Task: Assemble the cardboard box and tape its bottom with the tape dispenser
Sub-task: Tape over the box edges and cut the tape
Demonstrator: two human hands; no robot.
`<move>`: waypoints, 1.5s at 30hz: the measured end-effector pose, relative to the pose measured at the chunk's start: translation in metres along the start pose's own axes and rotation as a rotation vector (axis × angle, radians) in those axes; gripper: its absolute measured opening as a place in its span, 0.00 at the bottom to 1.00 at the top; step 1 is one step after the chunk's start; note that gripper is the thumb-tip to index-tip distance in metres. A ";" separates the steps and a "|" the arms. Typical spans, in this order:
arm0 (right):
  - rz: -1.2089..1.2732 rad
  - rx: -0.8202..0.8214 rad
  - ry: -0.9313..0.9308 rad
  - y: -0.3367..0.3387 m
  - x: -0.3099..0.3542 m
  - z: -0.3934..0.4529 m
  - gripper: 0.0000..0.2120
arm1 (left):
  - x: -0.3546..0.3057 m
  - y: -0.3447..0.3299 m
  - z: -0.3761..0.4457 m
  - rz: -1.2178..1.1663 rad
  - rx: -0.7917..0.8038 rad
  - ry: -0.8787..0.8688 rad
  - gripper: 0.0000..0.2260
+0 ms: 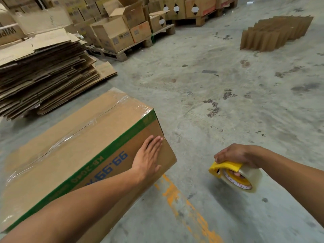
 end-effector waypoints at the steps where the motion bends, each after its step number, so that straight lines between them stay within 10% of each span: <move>1: -0.004 -0.006 0.000 0.001 -0.001 -0.001 0.13 | -0.003 -0.002 0.000 -0.031 0.012 -0.008 0.39; 11: -0.076 -0.027 0.038 0.002 0.008 -0.005 0.15 | 0.007 0.047 0.007 -0.178 -0.222 0.035 0.37; 19: -0.196 -0.086 0.170 0.001 0.032 -0.020 0.16 | 0.000 0.020 -0.004 -0.143 0.003 0.050 0.36; 28: 0.147 0.041 0.507 -0.019 0.112 -0.059 0.16 | 0.046 0.032 -0.080 -0.290 -0.131 -0.011 0.35; 35: 0.289 0.350 0.777 -0.063 0.228 -0.111 0.14 | 0.131 0.032 -0.182 -0.420 -0.305 0.380 0.30; 45: 0.580 0.472 0.825 -0.197 0.350 -0.144 0.17 | 0.177 -0.036 -0.313 -0.967 0.087 0.824 0.39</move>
Point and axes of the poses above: each hand's wrist, its own z-axis towards the middle knuckle, its own y-axis out of the back of the hand, x = y × z, the point moved 4 cm from there along z, towards the middle knuckle, and after that the axes turned 8 degrees about -z, right-handed, at the moved point
